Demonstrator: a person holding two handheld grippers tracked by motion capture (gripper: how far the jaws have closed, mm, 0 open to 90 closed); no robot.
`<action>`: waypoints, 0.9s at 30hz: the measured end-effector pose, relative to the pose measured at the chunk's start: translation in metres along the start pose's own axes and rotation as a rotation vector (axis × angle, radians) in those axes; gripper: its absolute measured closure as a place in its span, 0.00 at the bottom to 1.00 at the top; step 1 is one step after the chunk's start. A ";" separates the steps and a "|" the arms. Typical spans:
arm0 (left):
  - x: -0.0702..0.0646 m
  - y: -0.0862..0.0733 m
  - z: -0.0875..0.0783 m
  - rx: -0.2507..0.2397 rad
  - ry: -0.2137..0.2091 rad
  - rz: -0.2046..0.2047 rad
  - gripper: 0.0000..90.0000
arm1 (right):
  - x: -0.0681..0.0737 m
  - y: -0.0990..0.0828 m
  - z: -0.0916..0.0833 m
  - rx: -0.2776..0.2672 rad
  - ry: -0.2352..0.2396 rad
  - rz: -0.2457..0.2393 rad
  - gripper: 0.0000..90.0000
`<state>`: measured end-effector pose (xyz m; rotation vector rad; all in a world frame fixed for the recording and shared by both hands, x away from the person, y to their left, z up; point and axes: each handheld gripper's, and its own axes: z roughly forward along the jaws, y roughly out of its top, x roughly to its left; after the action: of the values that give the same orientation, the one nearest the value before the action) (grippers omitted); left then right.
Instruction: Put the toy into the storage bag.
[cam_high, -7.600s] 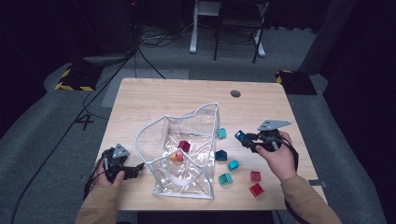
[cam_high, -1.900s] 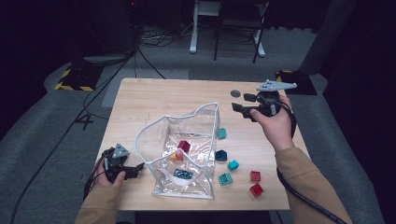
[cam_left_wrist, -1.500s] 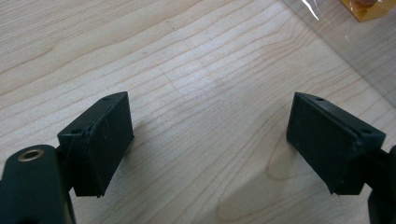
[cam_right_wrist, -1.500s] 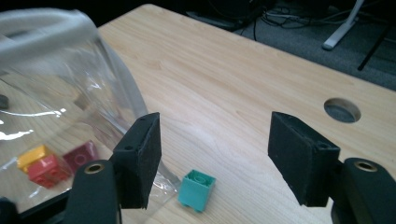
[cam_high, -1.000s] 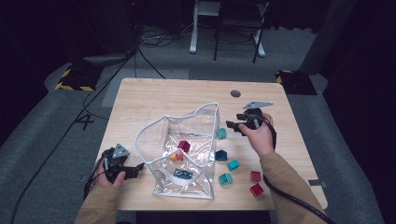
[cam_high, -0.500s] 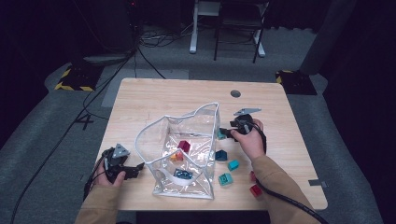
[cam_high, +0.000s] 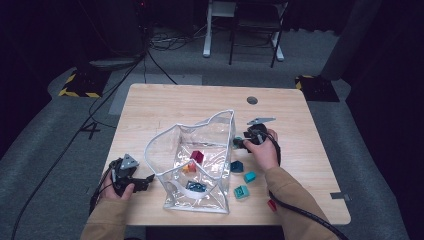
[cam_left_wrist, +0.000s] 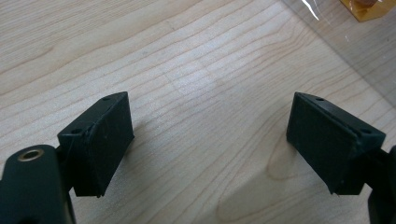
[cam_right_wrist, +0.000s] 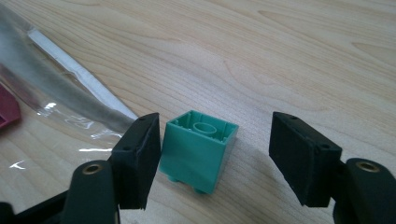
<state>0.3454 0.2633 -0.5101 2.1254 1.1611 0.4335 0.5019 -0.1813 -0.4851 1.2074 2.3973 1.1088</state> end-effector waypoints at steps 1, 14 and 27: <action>0.000 0.000 0.000 0.000 0.000 0.000 0.17 | 0.000 0.000 0.001 0.002 -0.003 0.001 0.38; 0.000 0.000 0.000 -0.002 0.000 -0.002 0.17 | -0.011 -0.004 0.002 0.027 -0.063 0.022 0.48; 0.000 0.000 0.000 0.000 0.000 0.000 0.17 | -0.010 0.004 -0.006 0.026 -0.037 -0.027 0.66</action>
<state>0.3453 0.2633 -0.5101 2.1252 1.1613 0.4337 0.5076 -0.1905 -0.4799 1.1890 2.4005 1.0406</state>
